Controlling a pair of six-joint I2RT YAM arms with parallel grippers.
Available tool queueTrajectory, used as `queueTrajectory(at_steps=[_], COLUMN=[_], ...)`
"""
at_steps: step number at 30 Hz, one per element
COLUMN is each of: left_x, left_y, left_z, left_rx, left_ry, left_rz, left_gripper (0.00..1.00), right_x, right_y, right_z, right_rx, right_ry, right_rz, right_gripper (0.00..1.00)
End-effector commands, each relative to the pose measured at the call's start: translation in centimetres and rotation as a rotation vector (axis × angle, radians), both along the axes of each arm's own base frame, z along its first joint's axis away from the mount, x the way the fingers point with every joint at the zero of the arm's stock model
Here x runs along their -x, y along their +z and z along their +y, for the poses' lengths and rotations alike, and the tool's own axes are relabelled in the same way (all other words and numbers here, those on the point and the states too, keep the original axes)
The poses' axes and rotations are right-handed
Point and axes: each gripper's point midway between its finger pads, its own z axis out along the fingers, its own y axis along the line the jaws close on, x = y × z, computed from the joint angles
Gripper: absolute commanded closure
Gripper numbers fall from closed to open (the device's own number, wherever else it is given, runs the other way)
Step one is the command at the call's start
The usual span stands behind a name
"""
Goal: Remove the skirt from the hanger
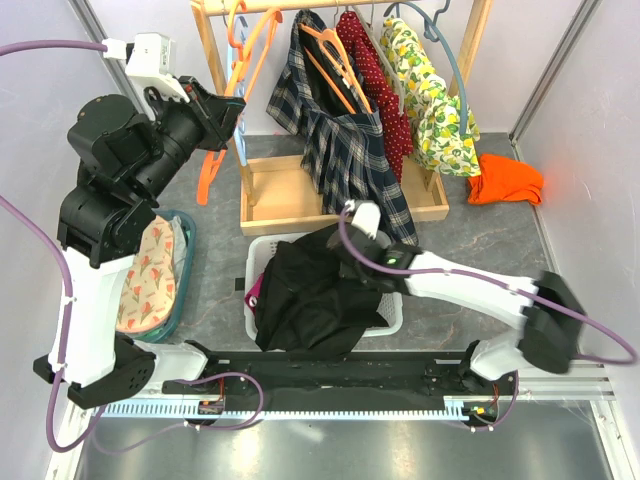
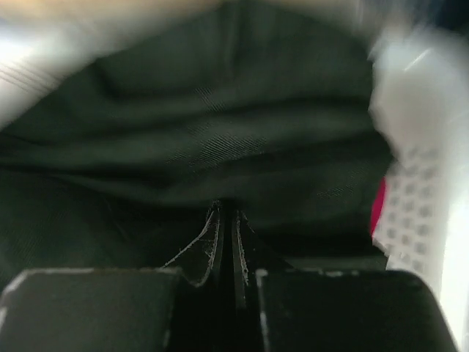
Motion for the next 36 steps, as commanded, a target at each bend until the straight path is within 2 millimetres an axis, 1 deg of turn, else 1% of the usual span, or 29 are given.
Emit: queueTrajectory(at_steps=[1,2,3,4,5,6,7,9,12,15,17,18,19,20,21,22,23,24,25,26,27,28,29,30,31,32,33,35,36], left_x=[-0.7,-0.8,-1.0,-1.1,-1.2,-1.4,-1.5,-1.8,-2.5,-3.8,-5.3,-6.1,-7.4,-8.1,-8.9,-9.4,-10.7,-11.6,-12.0,-13.2,-13.6,-14.2,-15.4,-15.7,-16.2,-16.6,-17.3,-17.7,-17.8], left_y=[2.3,2.3,2.1,2.1,2.1,1.9,1.9,1.7,1.0,-0.3,-1.5,-1.7,-2.4,-2.6,-2.8,-2.3,-3.2,-3.5,-2.8,-3.7,-3.2,-3.3,-4.0,-3.4,-3.6,-3.4,-3.5,-3.3,-3.3], left_z=[0.7,0.8,0.9,0.9,0.9,0.9,0.9,0.8,0.6,0.1,-0.3,0.1,-0.3,-0.4,-0.4,-0.4,-1.0,-1.0,-0.9,-1.3,-0.8,-0.8,-0.7,-0.5,-0.4,-0.5,-0.1,0.0,-0.2], left_rx=[0.024,0.023,0.021,0.019,0.018,0.016,0.015,0.017,0.022,0.025,0.018,0.018,0.013,0.014,0.013,0.017,0.004,0.0,0.013,0.006,0.022,0.028,0.027,0.043,0.047,0.056,0.065,0.078,0.089], left_ry=[0.048,0.053,0.065,0.072,0.073,0.078,0.078,0.083,0.095,0.106,0.126,0.147,0.154,0.158,0.161,0.163,0.163,0.17,0.174,0.171,0.183,0.183,0.184,0.186,0.188,0.183,0.19,0.179,0.169], left_rz=[-0.074,-0.074,-0.068,-0.069,-0.067,-0.063,-0.062,-0.055,-0.027,0.016,0.047,0.056,0.077,0.084,0.091,0.079,0.099,0.103,0.087,0.106,0.096,0.099,0.112,0.1,0.103,0.098,0.101,0.093,0.098], left_gripper=[0.98,0.98,0.98,0.98,0.98,0.98,0.98,0.98,0.98,0.98,0.98,0.98,0.98,0.98,0.98,0.98,0.98,0.98,0.98,0.98,0.98,0.98,0.98,0.98,0.98,0.98,0.98,0.98,0.98], right_x=[2.5,2.8,2.9,3.0,3.2,3.4,3.6,4.4,5.7,6.2,6.4,6.6,6.6,6.6,6.5,6.5,6.3,6.4,6.2,6.1,6.5,6.5,6.5,7.2,7.3,7.3,7.7,7.9,8.2], right_y=[-8.2,-8.9,-10.2,-10.8,-11.4,-12.8,-13.4,-15.4,-17.9,-19.1,-19.6,-20.1,-20.3,-20.7,-20.9,-20.9,-21.0,-21.1,-21.0,-20.5,-20.7,-20.6,-19.9,-20.2,-20.0,-19.1,-19.1,-18.2,-18.2], right_z=[-0.3,0.1,0.3,0.4,0.6,0.4,0.5,0.7,1.1,0.8,0.5,0.4,0.4,0.3,0.4,0.2,0.1,-0.3,-0.7,-0.7,-1.5,-1.8,-1.9,-2.7,-3.0,-3.0,-3.7,-4.0,-4.5], right_rx=[0.122,0.118,0.133,0.141,0.152,0.182,0.191,0.209,0.216,0.215,0.222,0.232,0.236,0.247,0.247,0.254,0.257,0.261,0.268,0.252,0.253,0.249,0.223,0.218,0.206,0.18,0.185,0.163,0.164], right_ry=[0.027,0.043,0.048,0.055,0.065,0.066,0.073,0.091,0.144,0.14,0.142,0.147,0.146,0.145,0.145,0.14,0.133,0.115,0.096,0.082,0.054,0.037,0.026,0.005,-0.002,-0.007,-0.009,-0.014,-0.017], right_rz=[0.201,0.225,0.246,0.261,0.282,0.314,0.332,0.387,0.462,0.482,0.489,0.501,0.503,0.509,0.509,0.505,0.498,0.5,0.484,0.47,0.478,0.472,0.459,0.471,0.466,0.448,0.452,0.441,0.447], right_gripper=[1.0,1.0,1.0,1.0,1.0,1.0,1.0,1.0,1.0,1.0,1.0,1.0,1.0,1.0,1.0,1.0,1.0,1.0,1.0,1.0,1.0,1.0,1.0,1.0,1.0,1.0,1.0,1.0,1.0])
